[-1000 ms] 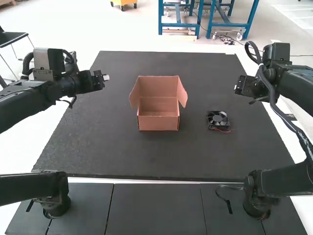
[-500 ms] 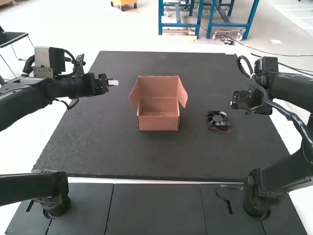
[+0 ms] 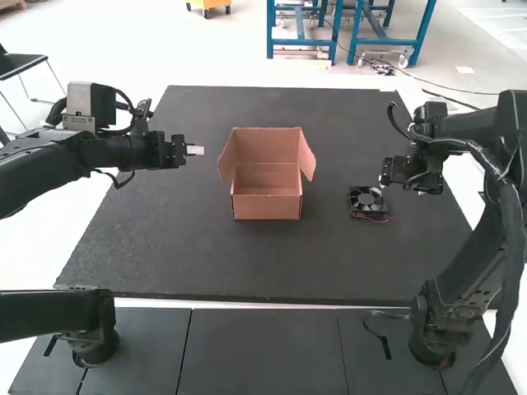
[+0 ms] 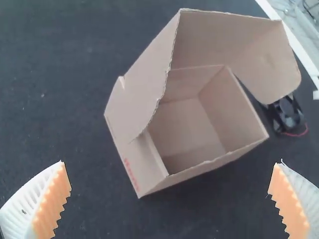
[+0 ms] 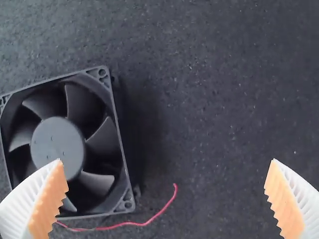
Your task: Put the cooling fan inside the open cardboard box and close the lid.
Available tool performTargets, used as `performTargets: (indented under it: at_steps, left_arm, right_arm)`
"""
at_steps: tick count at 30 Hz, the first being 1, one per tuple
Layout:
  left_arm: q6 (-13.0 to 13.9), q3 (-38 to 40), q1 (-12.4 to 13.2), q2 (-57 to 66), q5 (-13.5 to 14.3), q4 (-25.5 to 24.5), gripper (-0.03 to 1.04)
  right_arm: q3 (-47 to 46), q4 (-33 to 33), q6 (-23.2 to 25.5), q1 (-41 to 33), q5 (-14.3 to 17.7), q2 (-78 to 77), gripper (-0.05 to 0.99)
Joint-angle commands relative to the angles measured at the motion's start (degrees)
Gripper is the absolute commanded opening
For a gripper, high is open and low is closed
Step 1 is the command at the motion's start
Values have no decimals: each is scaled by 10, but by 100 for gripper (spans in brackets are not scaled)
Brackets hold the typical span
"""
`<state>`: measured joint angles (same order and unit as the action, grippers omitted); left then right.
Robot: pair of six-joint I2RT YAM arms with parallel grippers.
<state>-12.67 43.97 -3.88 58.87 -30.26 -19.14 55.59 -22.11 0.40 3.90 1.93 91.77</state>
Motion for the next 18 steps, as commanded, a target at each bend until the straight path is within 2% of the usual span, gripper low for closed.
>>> performTargets:
  at_steps: [1, 18]
  left_arm:
    - [12, 32, -3, -2, -10, 2, 93]
    - [12, 51, -3, -2, -9, 7, 93]
  right_arm:
    - [25, 1, 2, 7, 4, 23, 91]
    - [56, -23, -22, 9, 32, 82, 91]
